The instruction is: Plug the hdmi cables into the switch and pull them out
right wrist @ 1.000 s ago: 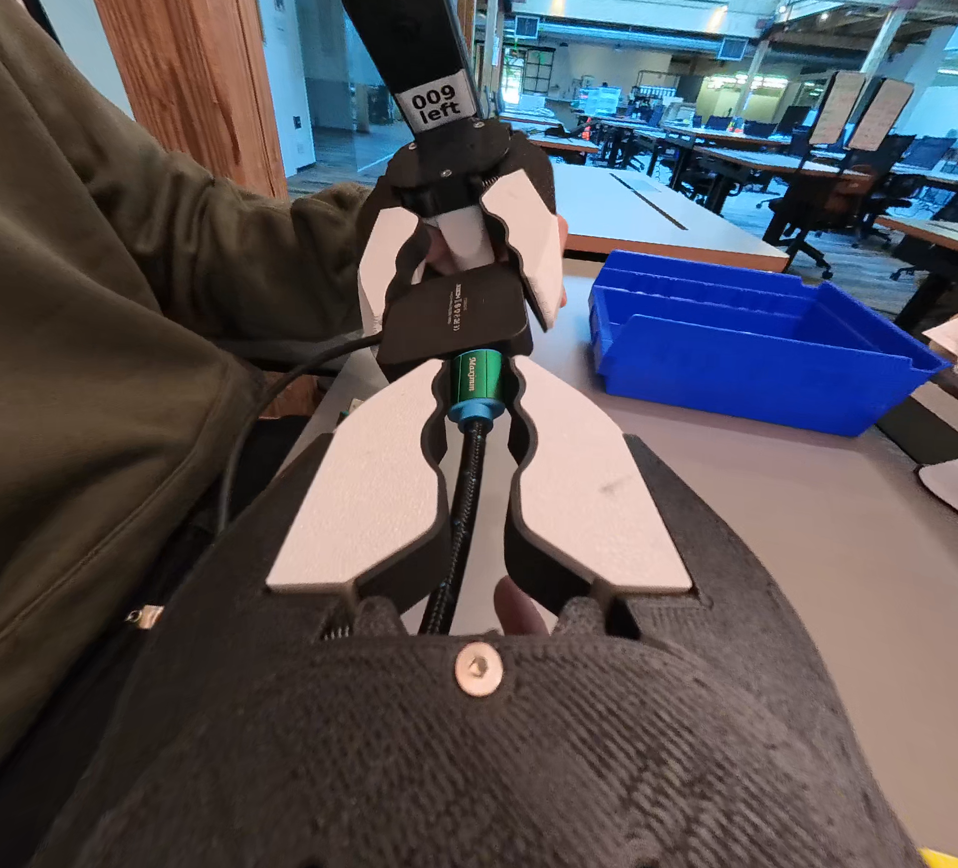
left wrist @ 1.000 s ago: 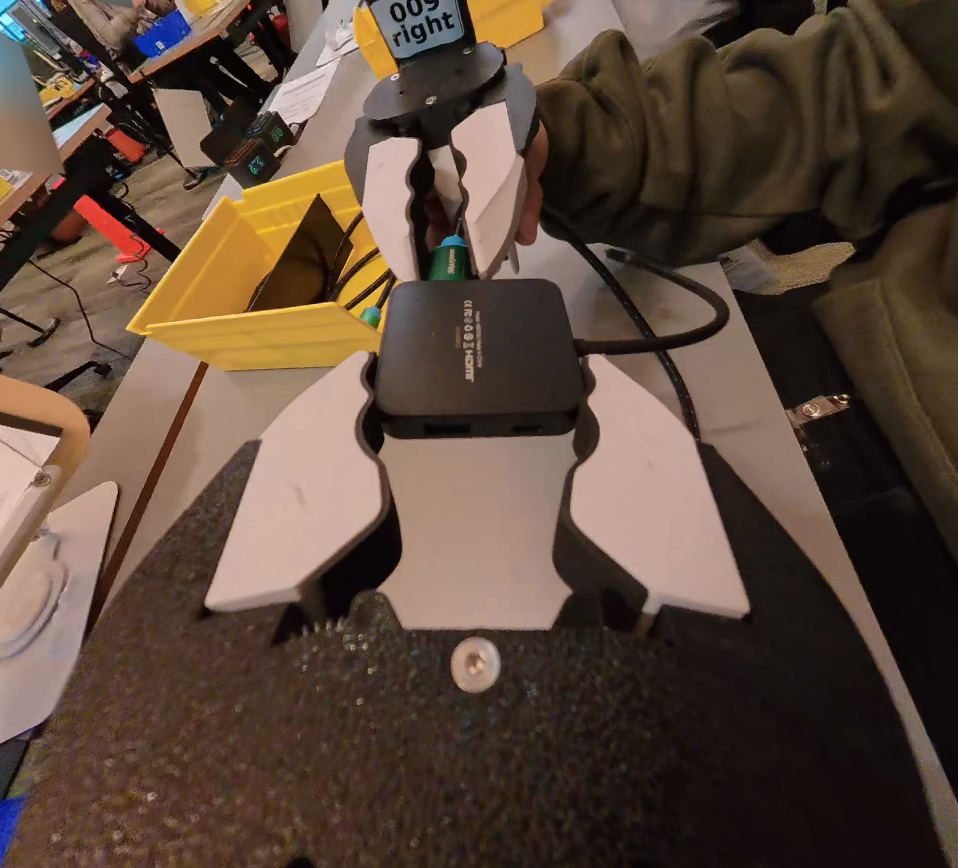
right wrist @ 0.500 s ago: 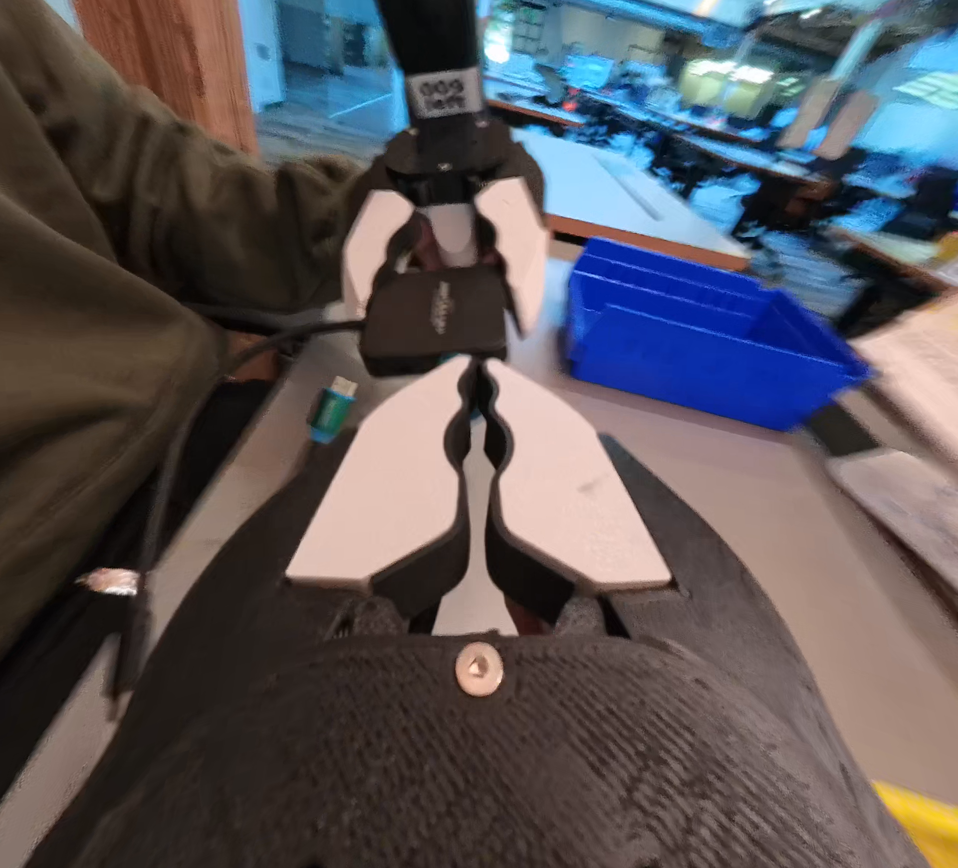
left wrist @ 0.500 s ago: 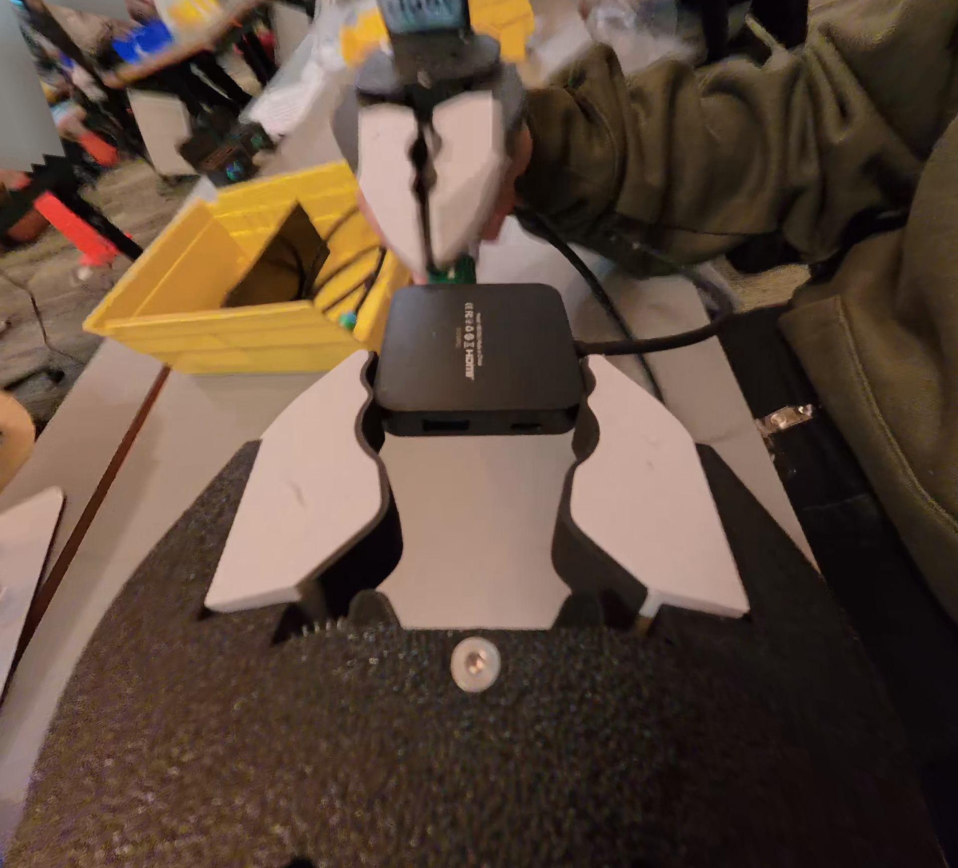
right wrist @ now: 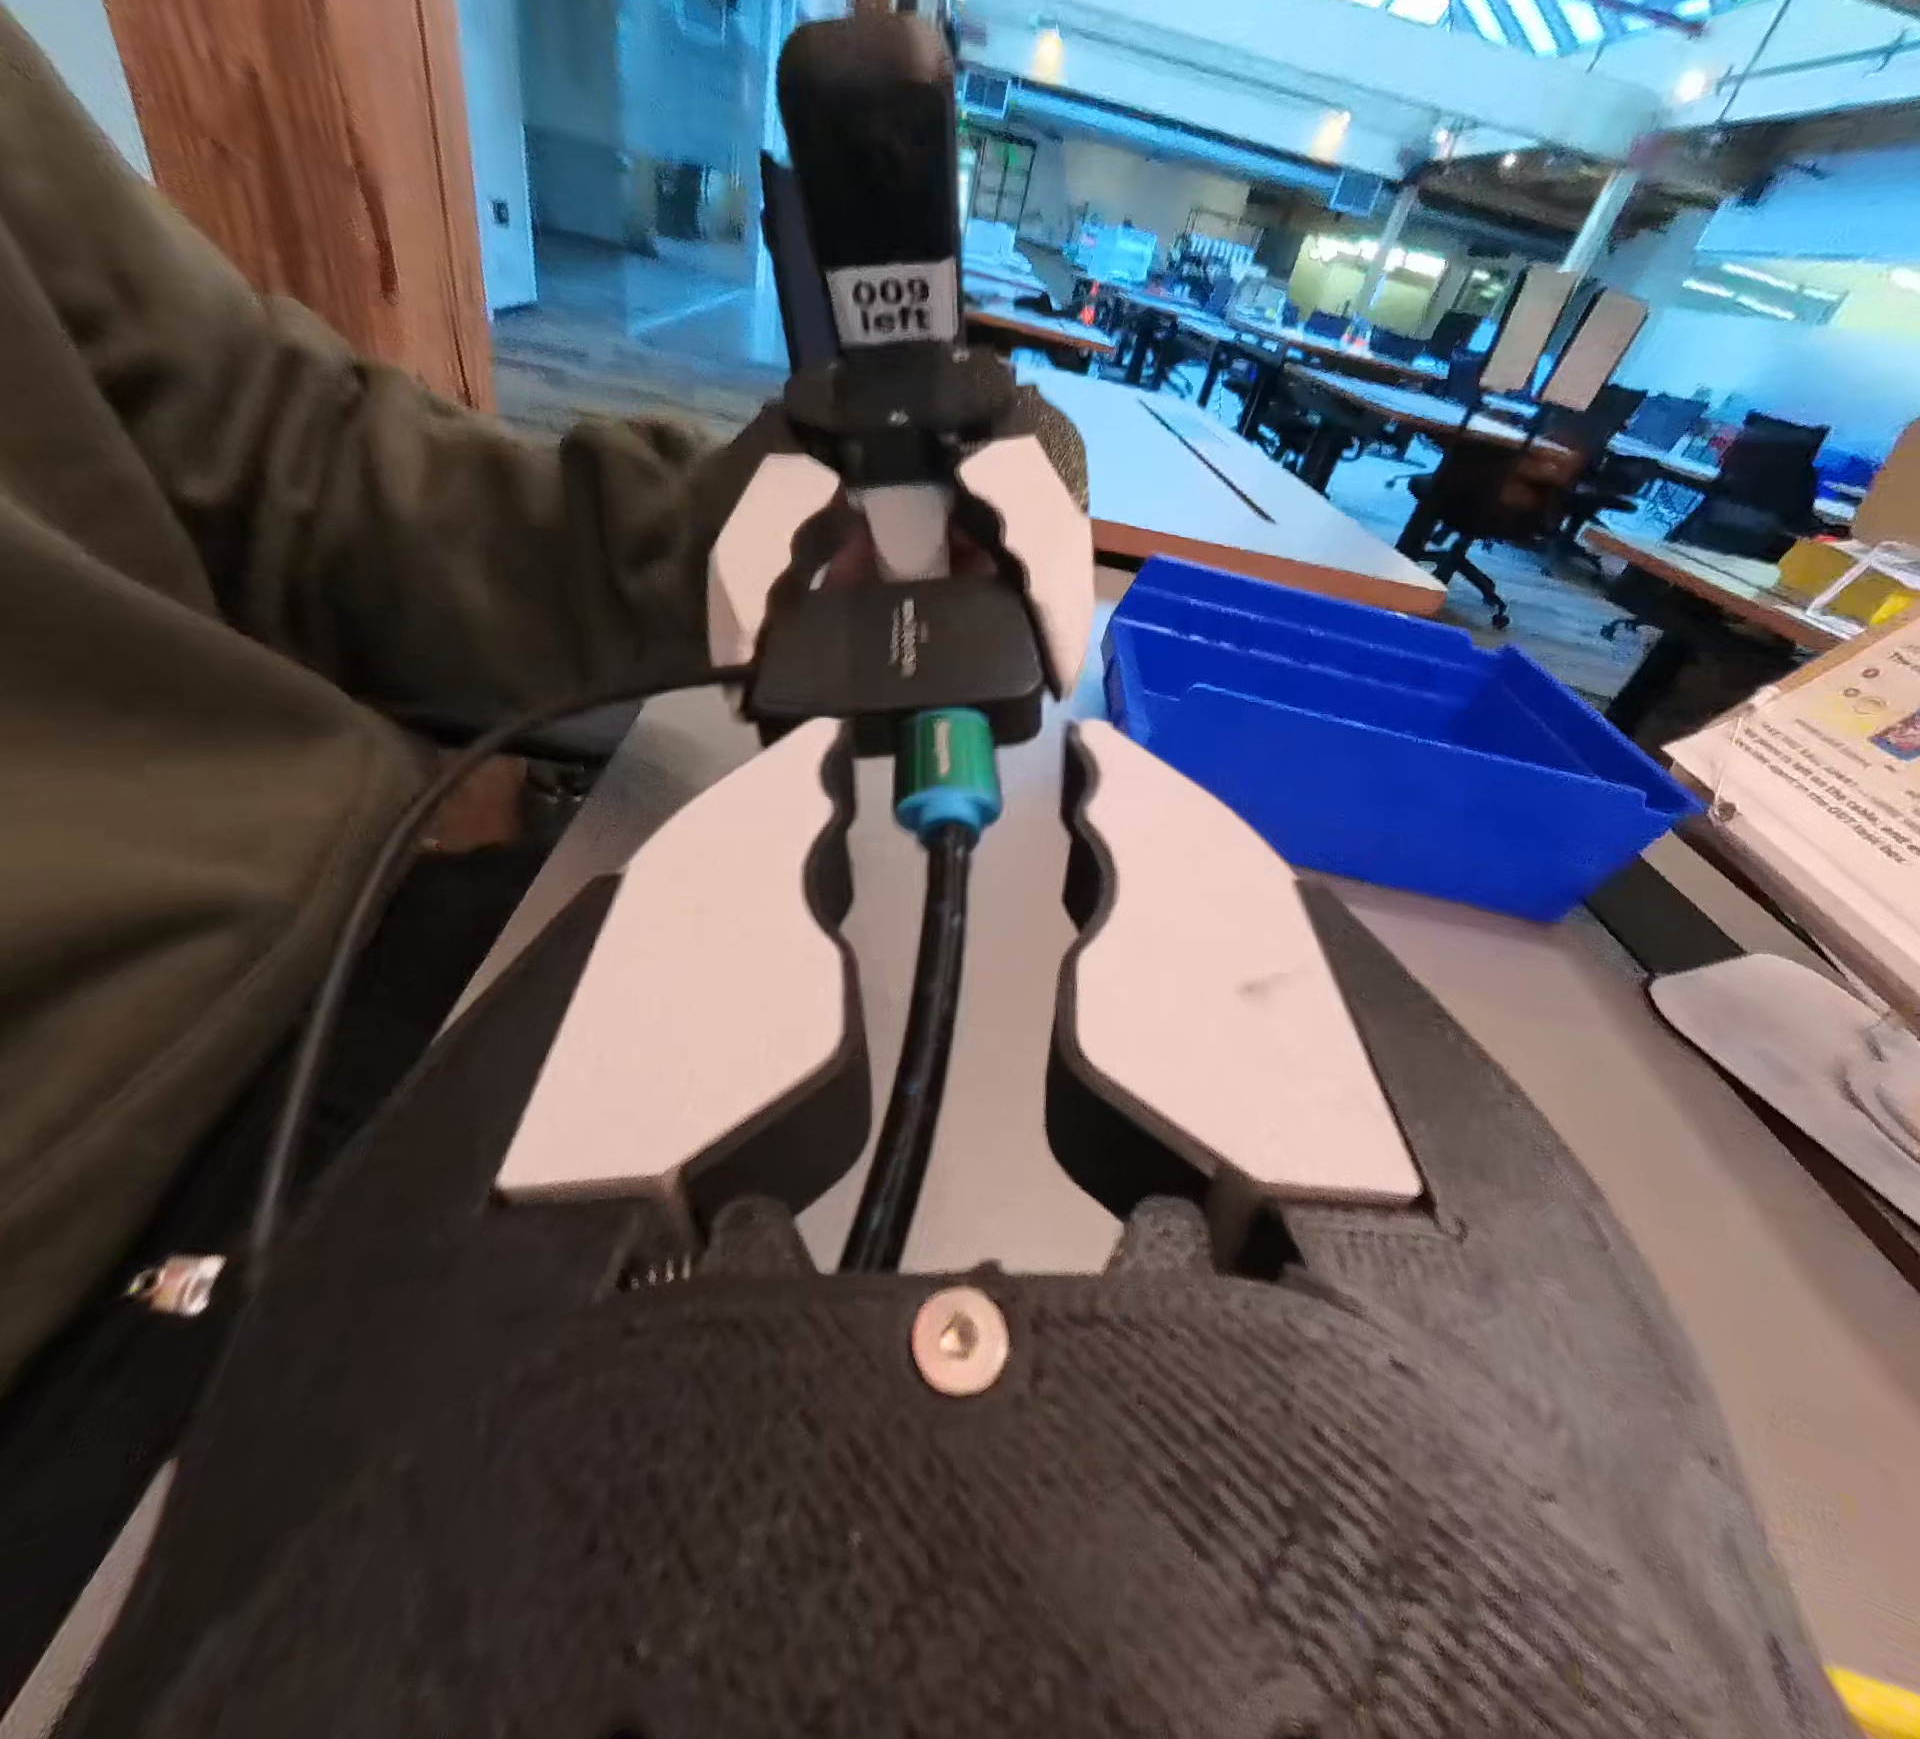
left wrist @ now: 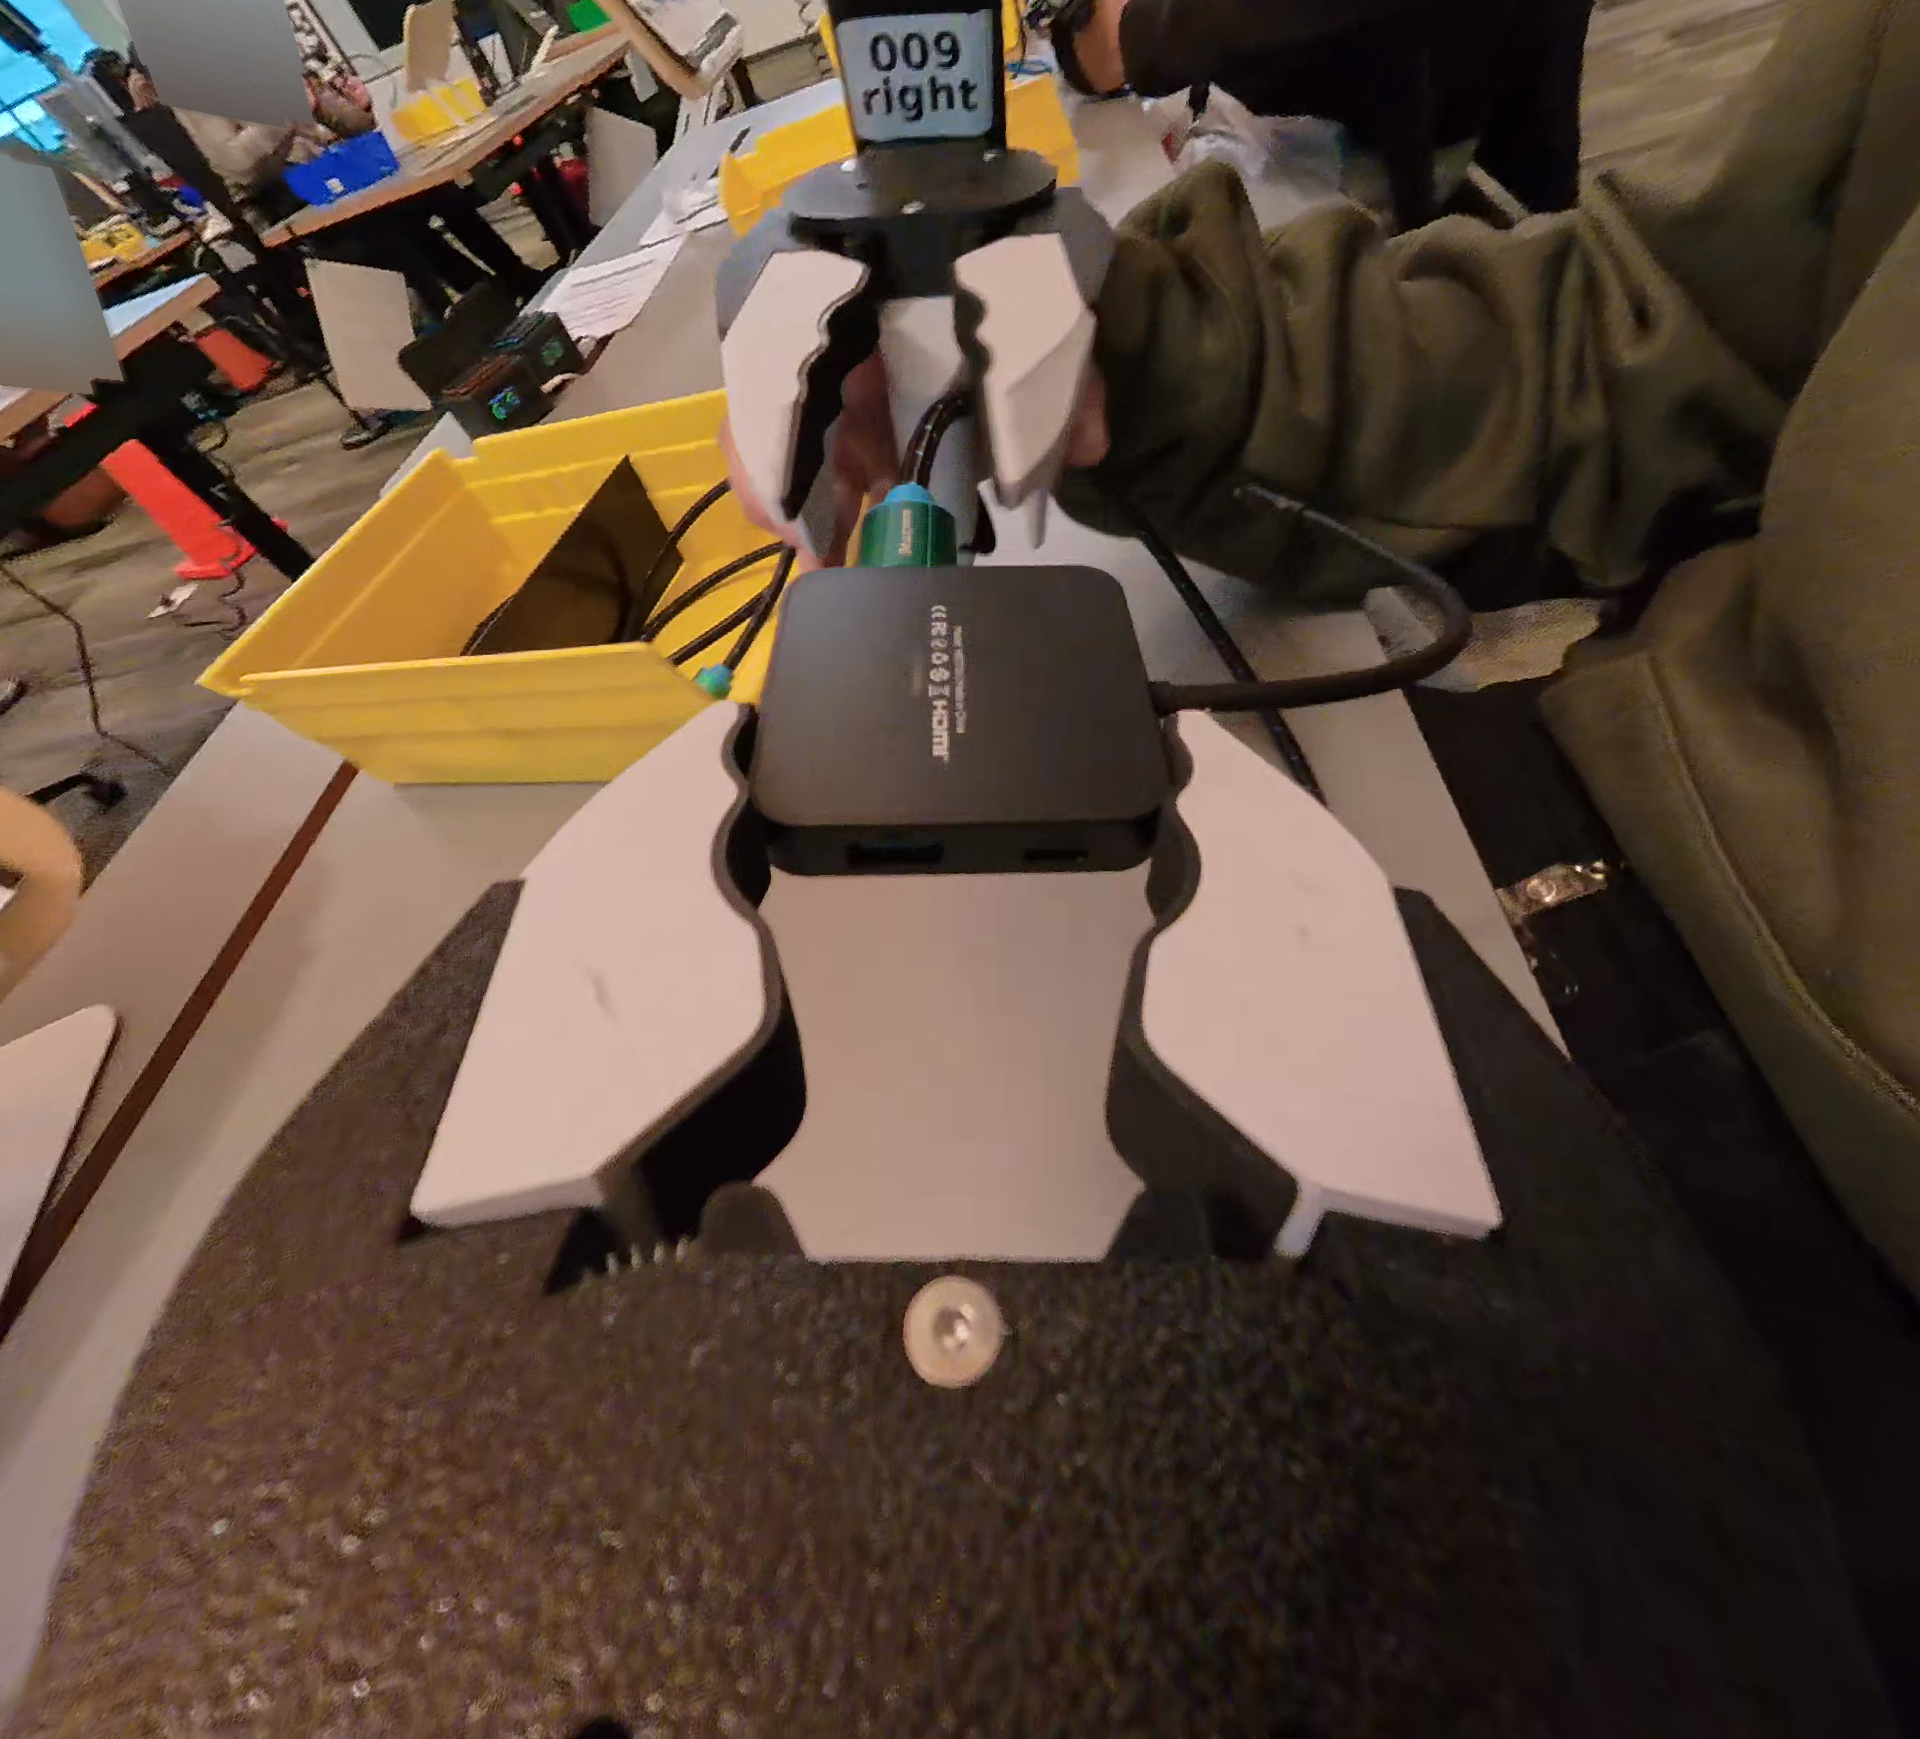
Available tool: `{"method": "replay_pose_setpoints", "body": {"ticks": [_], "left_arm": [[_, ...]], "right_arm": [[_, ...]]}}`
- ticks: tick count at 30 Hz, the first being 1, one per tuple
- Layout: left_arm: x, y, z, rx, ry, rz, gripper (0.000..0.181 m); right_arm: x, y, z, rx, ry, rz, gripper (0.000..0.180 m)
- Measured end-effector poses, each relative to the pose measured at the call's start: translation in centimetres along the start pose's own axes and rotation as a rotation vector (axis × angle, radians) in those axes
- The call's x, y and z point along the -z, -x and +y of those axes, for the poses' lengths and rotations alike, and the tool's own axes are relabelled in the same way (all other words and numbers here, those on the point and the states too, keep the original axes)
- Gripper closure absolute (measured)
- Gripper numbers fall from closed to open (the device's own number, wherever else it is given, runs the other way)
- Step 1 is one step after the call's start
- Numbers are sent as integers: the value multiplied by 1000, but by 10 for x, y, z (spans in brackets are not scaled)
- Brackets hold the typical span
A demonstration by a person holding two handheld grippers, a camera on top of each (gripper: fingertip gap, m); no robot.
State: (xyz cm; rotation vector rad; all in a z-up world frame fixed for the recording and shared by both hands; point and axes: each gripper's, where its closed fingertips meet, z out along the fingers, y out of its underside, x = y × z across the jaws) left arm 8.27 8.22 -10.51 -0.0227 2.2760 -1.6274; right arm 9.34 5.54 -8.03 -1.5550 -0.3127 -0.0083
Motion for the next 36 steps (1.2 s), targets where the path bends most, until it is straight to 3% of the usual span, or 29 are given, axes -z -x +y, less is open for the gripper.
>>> {"method": "replay_pose_setpoints", "body": {"ticks": [3,32,34,36], "left_arm": [[-3,0,-2,0,-13,-5,109],[2,3,1,-15,2,-21,109],[14,11,-1,-6,-6,-65,109],[61,29,-11,71,-131,-146,109]], "right_arm": [[-1,-3,2,-12,-1,14,156],[-14,-2,18,34,100,-28,157],[-2,-14,19,55,124,43,157],[47,-40,14,-9,70,157,157]]}}
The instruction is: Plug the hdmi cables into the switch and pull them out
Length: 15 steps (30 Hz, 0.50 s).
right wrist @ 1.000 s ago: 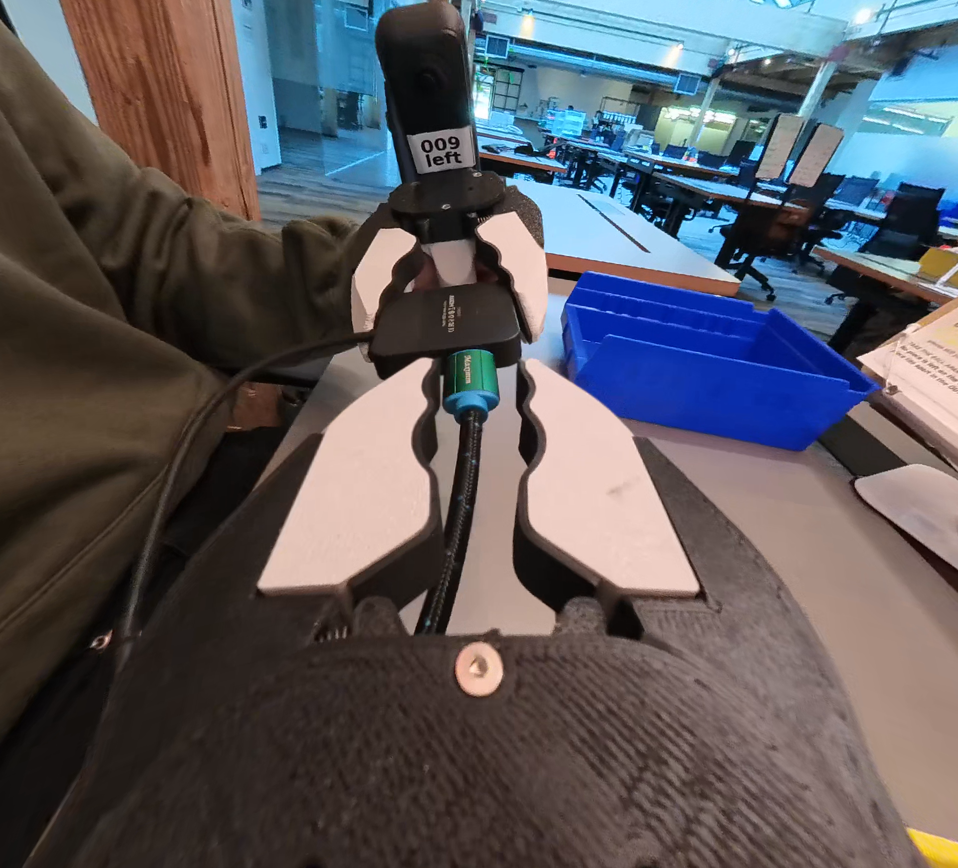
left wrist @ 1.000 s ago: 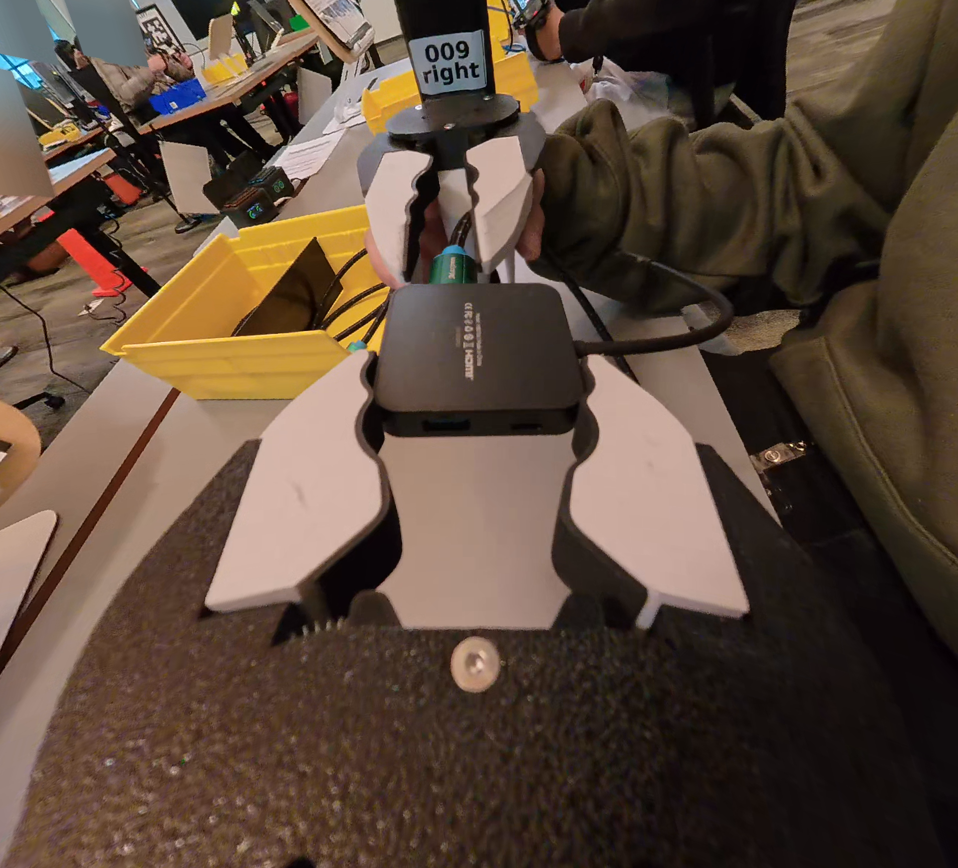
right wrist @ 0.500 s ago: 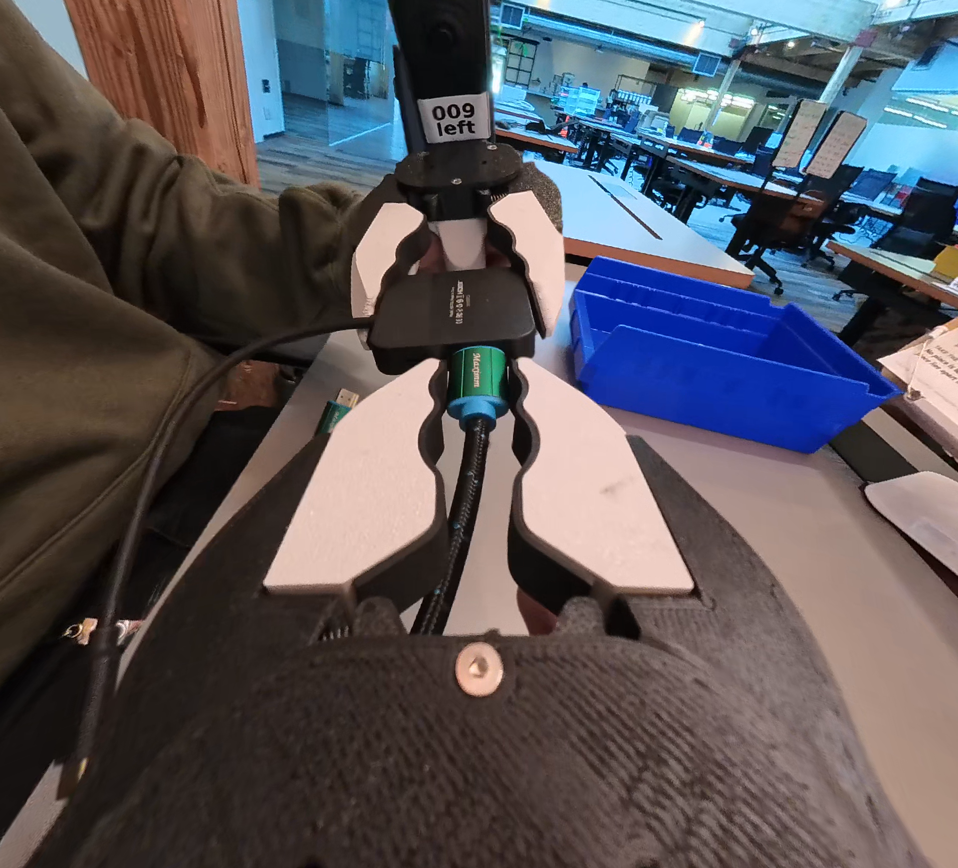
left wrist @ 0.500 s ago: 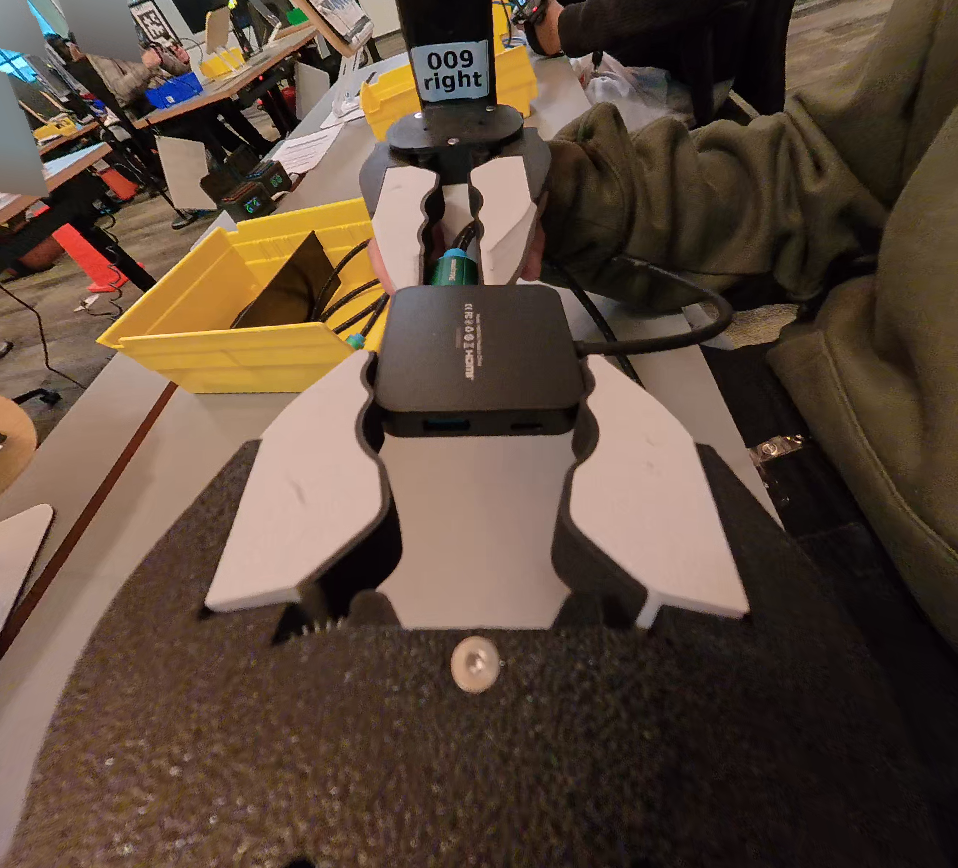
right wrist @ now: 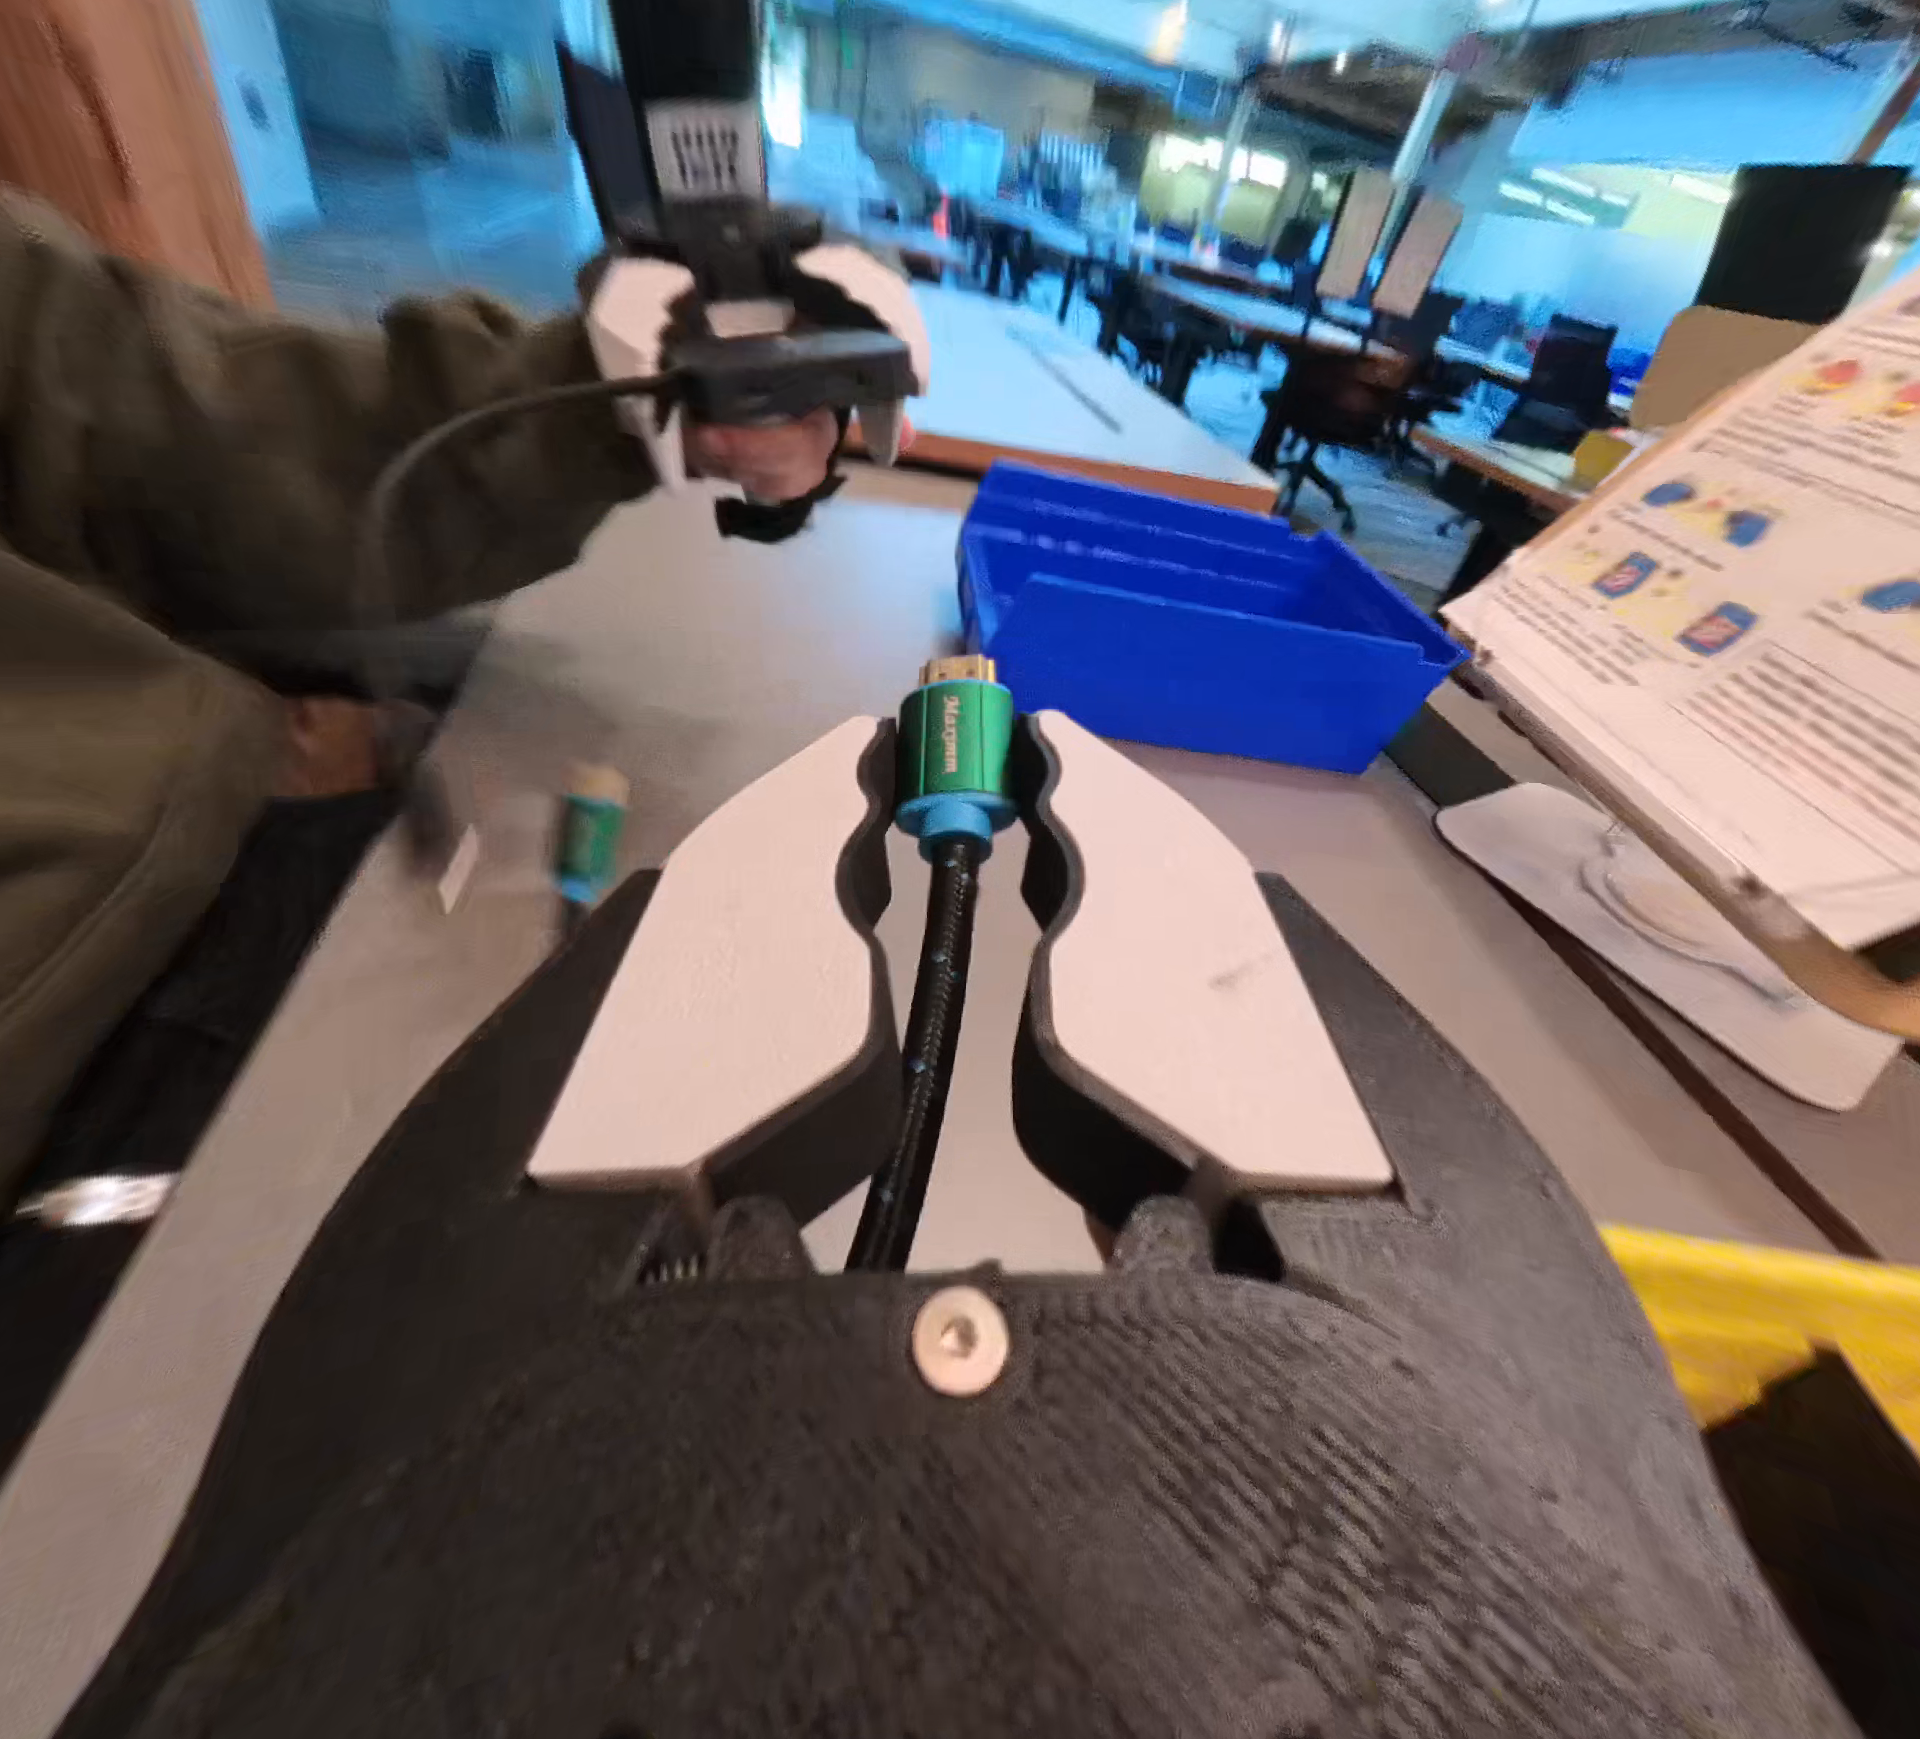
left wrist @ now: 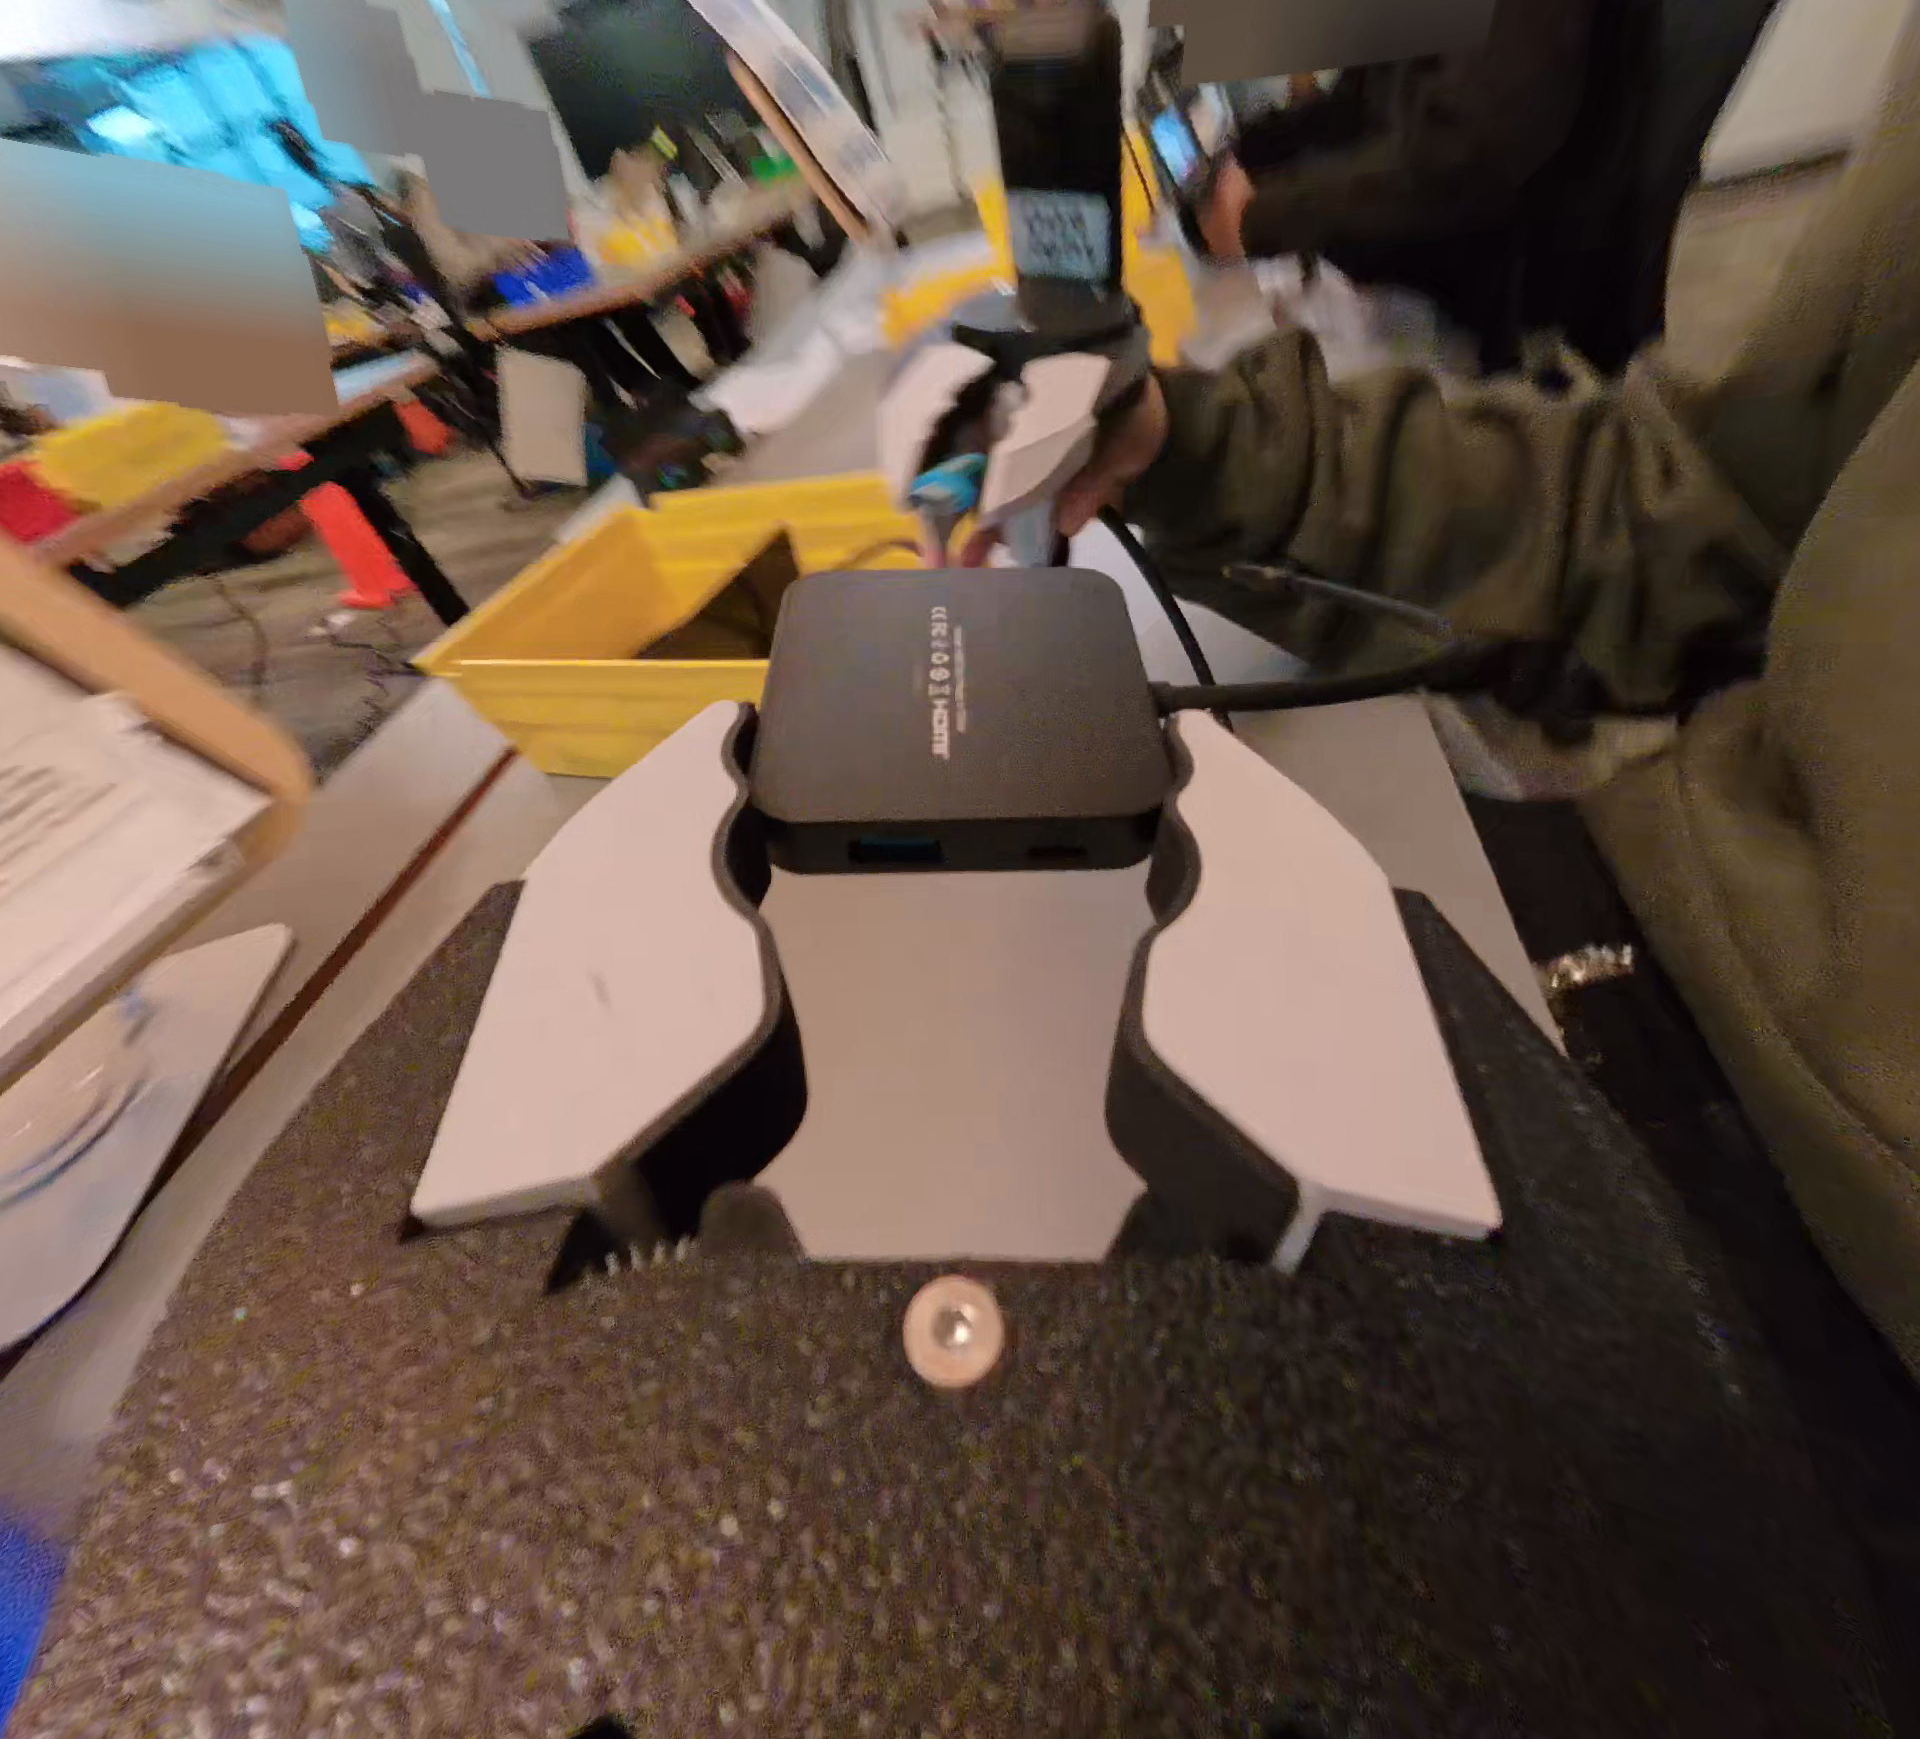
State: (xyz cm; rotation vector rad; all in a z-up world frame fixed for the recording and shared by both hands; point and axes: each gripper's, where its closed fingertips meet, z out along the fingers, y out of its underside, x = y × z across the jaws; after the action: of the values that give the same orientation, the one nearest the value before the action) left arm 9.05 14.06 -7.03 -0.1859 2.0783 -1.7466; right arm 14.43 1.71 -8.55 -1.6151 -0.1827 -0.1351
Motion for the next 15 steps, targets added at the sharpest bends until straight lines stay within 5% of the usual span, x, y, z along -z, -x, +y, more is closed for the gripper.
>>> {"method": "replay_pose_setpoints", "body": {"ticks": [3,8,15], "left_arm": [[39,21,0,-10,33,-114,109],[55,14,-4,19,-22,-130,109],[48,-9,25,67,18,-83,109]], "right_arm": [[48,-24,-26,28,-130,153,157],[121,-87,-58,75,-220,752,157],[204,-130,-60,156,-440,1128,158]]}}
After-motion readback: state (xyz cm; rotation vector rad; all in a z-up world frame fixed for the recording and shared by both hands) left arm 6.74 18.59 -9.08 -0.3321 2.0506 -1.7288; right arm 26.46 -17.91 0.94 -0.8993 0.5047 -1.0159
